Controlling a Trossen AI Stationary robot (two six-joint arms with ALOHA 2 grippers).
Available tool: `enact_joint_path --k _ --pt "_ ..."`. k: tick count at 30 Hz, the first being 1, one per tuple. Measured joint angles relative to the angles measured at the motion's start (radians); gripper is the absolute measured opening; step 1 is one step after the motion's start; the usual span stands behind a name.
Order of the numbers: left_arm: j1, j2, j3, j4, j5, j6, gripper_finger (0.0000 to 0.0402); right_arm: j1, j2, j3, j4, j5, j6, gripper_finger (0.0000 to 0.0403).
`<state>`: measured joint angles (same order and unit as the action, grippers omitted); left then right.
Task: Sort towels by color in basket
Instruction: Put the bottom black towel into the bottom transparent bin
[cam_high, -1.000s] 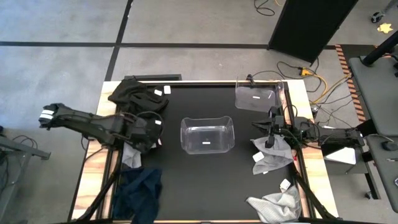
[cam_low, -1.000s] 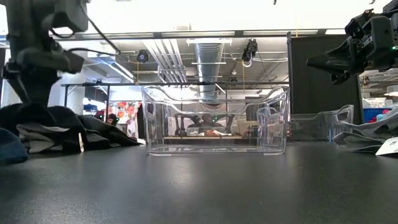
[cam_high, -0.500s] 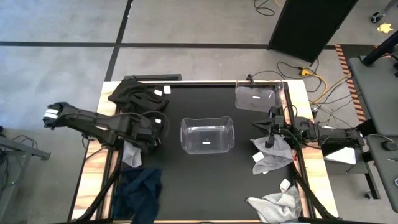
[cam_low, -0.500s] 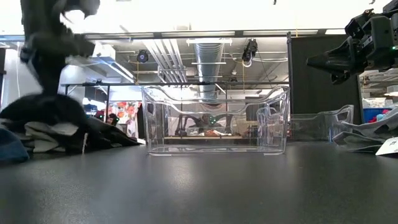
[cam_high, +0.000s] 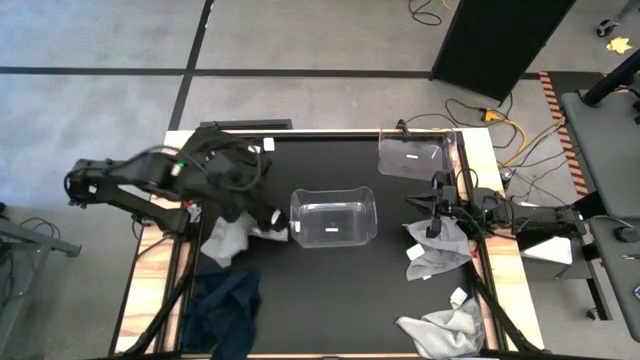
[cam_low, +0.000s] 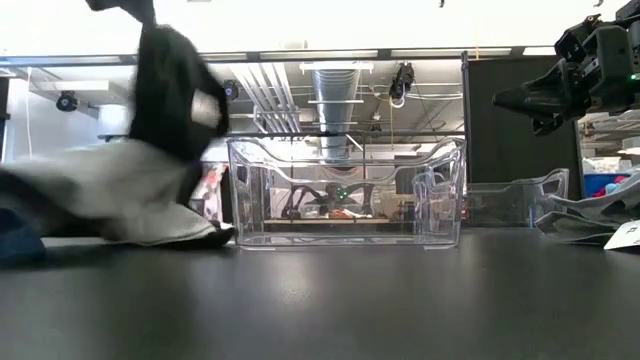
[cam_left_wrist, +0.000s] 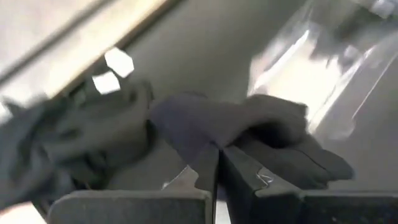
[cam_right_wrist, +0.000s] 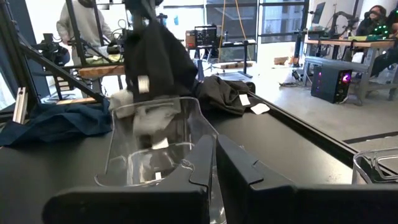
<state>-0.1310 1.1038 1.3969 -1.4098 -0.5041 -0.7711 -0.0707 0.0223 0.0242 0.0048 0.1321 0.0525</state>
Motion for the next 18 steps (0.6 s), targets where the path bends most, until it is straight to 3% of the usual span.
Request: enact_joint_path --k 6,13,18 --pt "0.0 -0.002 0.168 0.118 -0.091 0.174 0.0 0.0 0.0 0.0 0.0 0.0 0.0 0.0013" --pt "0.0 0.053 0.177 0.473 0.119 0.377 0.0 0.0 0.0 0.0 0.0 0.0 0.0 0.0013" --pt "0.004 0.151 0.175 0.638 0.191 0.461 0.0 0.0 0.0 0.0 0.0 0.0 0.0 0.0013"
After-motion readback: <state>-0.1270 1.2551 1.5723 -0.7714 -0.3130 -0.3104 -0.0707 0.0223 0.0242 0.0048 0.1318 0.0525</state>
